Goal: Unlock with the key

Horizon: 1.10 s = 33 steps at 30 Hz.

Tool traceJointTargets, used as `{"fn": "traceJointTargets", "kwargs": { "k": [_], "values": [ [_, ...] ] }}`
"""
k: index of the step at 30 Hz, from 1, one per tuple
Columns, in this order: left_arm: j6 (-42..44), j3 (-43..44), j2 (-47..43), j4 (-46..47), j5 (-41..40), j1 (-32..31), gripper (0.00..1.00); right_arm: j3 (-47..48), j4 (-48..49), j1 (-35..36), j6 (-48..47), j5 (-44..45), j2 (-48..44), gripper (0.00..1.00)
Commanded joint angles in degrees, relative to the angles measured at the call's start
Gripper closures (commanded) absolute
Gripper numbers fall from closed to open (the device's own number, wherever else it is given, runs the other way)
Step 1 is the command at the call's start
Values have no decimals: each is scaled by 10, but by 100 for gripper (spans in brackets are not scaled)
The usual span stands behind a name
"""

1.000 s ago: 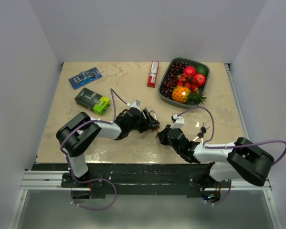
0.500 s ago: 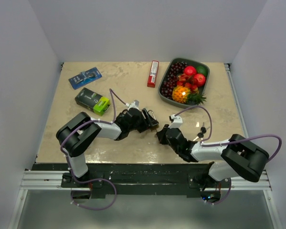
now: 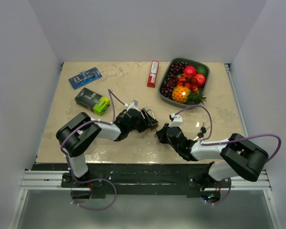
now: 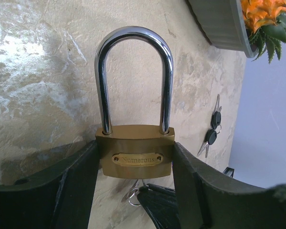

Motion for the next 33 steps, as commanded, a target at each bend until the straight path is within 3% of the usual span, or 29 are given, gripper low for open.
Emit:
{"fn": "traceJointTargets", "kwargs": {
  "k": [1, 10, 22, 33],
  "values": [
    [-9, -4, -11, 33, 61, -24, 100, 27, 58, -21, -16, 60, 3, 100],
    [-14, -1, -7, 39, 65, -26, 100, 26, 117, -23, -31, 63, 53, 100],
    [-20, -15, -1, 49, 73, -35, 100, 2, 140, -42, -49, 76, -25, 100],
    [-49, -18, 6, 84, 107, -55, 100, 0, 185, -49, -103, 67, -14, 100]
  ]
}}
